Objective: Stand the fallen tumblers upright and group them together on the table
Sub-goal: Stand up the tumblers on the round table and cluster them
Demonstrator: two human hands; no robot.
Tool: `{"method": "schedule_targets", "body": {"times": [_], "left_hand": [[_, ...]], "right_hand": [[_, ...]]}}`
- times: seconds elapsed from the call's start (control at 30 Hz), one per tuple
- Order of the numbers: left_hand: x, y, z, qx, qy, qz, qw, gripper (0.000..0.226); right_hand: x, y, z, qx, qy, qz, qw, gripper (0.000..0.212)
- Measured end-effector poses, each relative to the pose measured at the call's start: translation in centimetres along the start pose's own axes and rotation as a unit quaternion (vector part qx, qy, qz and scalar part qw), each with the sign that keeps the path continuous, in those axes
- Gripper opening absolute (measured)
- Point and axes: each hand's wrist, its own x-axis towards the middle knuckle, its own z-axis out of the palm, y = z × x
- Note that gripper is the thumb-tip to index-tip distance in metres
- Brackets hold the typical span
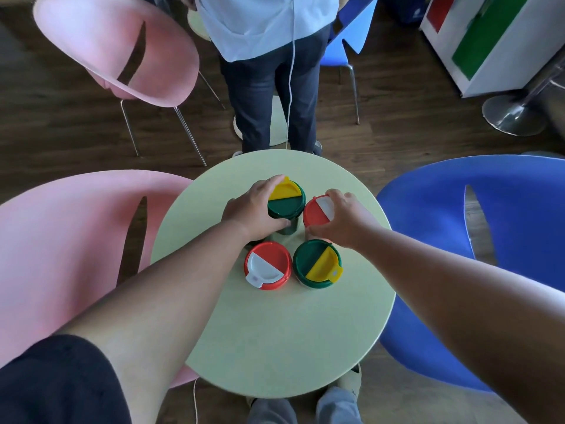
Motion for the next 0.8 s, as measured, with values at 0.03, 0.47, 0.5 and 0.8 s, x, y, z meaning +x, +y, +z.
{"method": "schedule_targets", "body": {"times": [0.03, 0.47, 0.5, 0.8], "left_hand": [[0.0, 0.0, 0.0, 0.002, 0.0, 0.0, 1.0, 0.092], [-1.8, 0.3, -0.7, -0.013, 0.11, 0.051, 0.993, 0.087], [-3.0, 0.3, -0.6, -0.034, 0.152, 0.07, 0.985, 0.077], [-12.9, -1.5, 4.0, -0.093, 0.164, 0.043, 0.981, 0.074]], "right_hand": [[0.0, 0.0, 0.0, 0.001, 0.0, -0.001, 1.0, 0.092], [-1.1, 0.8, -0.4, 0.02, 0.018, -0.006, 1.0, 0.093], [-1.9, 1.3, -0.4, 0.03, 0.05, -0.018, 0.998, 0.083], [-8.3, 4.0, 1.7, 0.005, -0.014, -0.113, 0.994, 0.084]]}}
